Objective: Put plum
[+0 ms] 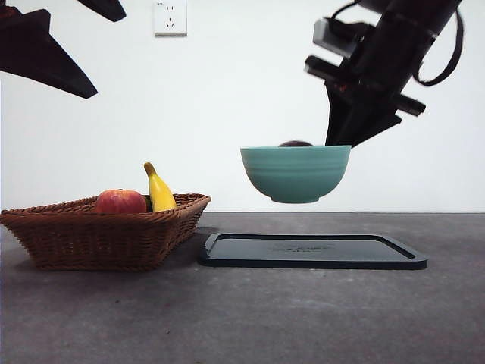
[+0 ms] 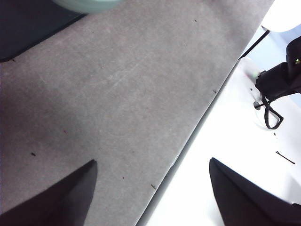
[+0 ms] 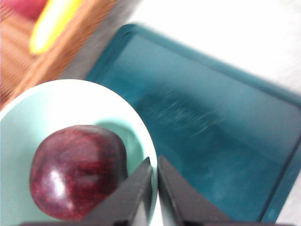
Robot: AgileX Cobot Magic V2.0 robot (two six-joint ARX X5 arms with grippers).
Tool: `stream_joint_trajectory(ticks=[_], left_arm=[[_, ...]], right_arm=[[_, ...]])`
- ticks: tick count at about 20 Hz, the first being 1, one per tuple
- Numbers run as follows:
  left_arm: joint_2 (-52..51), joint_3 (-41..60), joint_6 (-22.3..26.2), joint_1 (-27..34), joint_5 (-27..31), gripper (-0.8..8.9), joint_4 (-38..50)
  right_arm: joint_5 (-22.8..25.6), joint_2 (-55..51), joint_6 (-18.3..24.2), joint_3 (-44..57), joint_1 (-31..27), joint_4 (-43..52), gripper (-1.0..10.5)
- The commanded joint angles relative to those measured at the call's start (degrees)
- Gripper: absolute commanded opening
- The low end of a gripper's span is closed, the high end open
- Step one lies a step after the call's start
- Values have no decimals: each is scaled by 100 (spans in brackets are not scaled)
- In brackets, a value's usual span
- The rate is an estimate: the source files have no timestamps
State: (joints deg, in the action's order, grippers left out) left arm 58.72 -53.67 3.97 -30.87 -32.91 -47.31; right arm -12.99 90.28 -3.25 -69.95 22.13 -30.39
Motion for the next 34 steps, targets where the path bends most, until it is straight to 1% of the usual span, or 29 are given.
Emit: stream_joint_trajectory(ticks=[1, 4, 9, 16, 17, 19, 20, 21, 23, 27, 31, 32, 34], left_arm=[[22, -70, 94, -26, -15, 374, 63], [22, -70, 94, -26, -15, 374, 61], [22, -70, 94, -26, -13, 374, 63], [22, -70, 94, -26, -13, 374, 63], [22, -70, 94, -26, -13, 374, 63], [22, -70, 94, -26, -13, 374, 63], [22, -70, 94, -26, -13, 374, 63], [22, -70, 94, -26, -13, 374, 63], [22, -70, 94, -26, -13, 374, 63], [22, -70, 96, -26, -13, 374, 63], [22, -70, 116, -26, -13, 374, 63], [22, -70, 118, -26, -13, 374, 63], [22, -70, 122, -26, -13, 374, 63]], right_arm=[[2, 501, -55, -380, -144, 131, 13], [-2, 1185, -55, -809, -356, 221, 13], [-4, 1764, -57, -881, -444, 535, 13], [-37, 1895, -68, -881, -442, 498, 15], [-37, 1895, -87, -881, -442, 498, 34], [-7, 1864, -170, -883, -437, 507, 213], [2, 1821, -216, -883, -439, 509, 256], [7, 1770, -216, -892, -450, 509, 257], [120, 1547, -236, -892, -470, 498, 257], [103, 695, -234, -892, -476, 251, 257], [72, -472, -149, -892, -474, -501, 257], [-2, -774, -35, -892, -474, -791, 256], [-208, -1224, 4, -861, -474, -1368, 256]])
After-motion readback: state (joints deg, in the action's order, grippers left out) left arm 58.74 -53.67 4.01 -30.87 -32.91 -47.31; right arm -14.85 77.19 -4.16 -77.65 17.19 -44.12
